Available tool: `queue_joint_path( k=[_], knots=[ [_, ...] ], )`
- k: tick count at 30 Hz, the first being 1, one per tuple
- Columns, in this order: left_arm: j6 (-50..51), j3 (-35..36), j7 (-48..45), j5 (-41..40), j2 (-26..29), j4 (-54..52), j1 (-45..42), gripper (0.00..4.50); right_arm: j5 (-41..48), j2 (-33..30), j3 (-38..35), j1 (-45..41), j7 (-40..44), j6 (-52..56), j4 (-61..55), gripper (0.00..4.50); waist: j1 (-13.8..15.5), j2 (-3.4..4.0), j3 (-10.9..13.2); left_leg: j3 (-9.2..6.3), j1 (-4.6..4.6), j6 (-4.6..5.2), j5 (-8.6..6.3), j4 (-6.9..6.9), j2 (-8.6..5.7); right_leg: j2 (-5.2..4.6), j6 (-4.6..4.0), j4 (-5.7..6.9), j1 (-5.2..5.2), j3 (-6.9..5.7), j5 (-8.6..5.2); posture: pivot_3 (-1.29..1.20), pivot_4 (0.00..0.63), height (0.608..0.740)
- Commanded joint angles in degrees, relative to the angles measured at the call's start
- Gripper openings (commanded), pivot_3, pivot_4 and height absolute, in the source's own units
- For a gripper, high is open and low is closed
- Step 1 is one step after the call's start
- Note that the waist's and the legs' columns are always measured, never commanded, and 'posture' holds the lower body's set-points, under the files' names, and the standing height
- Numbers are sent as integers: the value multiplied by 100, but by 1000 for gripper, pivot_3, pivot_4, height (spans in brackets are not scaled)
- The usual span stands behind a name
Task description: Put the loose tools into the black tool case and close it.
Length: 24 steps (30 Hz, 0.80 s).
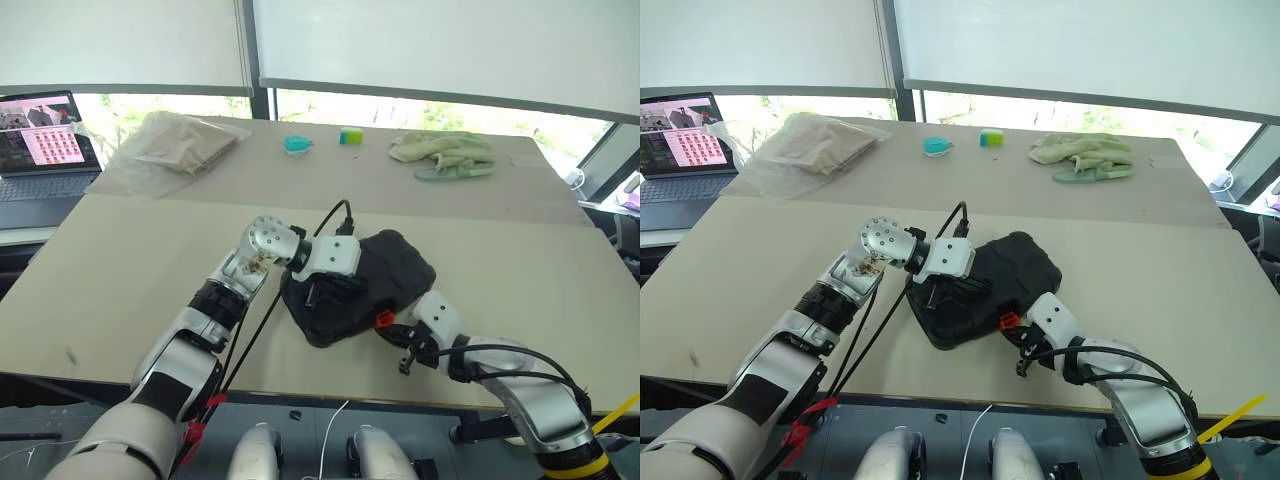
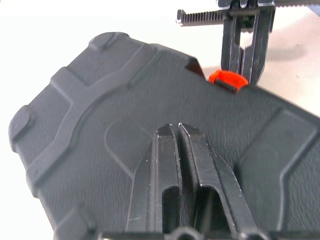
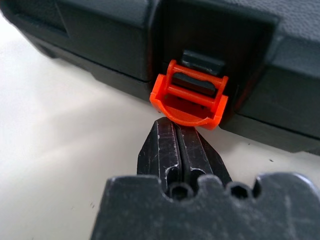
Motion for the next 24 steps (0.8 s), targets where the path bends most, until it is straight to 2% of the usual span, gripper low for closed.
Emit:
queue_joint_path(
  k=[1, 9, 19, 23, 24],
  knots=[
    [-46, -324, -40, 349, -23, 230, 104, 246, 279, 44, -736, -194, -174, -291, -805, 0, 7, 1, 1, 1, -6, 0, 0, 0, -1, 0, -2, 0, -5, 2, 2, 0, 150, 740],
    [-242, -370, 103, 502, -103, 500, 66, 246, 228, -107, -805, -29, 5, -117, -877, 0, 40, 1, -1, 5, -4, 0, 0, -8, -8, 2, -3, -2, -5, 17, 2, 0, 150, 740],
    [-303, -264, 139, 478, -68, 618, 52, 246, 337, -712, -832, 183, 401, 53, -976, 0, 55, 0, -1, 6, -6, 0, -1, -8, -13, -6, -1, -9, -1, 16, 0, 0, 150, 740],
    [231, 124, 185, 141, 92, 338, 200, 246, 987, -701, -1384, 319, 548, 257, -1129, 0, 40, 1, -1, 5, -7, 0, -1, -9, -12, -6, -1, -9, -3, 16, 0, 0, 150, 740],
    [474, 299, 154, 13, 260, 193, 282, 246, 1350, -768, -1803, 380, 631, 471, -1170, 0, 28, 2, -1, 5, -7, 0, -1, -10, -11, -5, -1, -9, -4, 17, 0, 0, 150, 740]
  ],
)
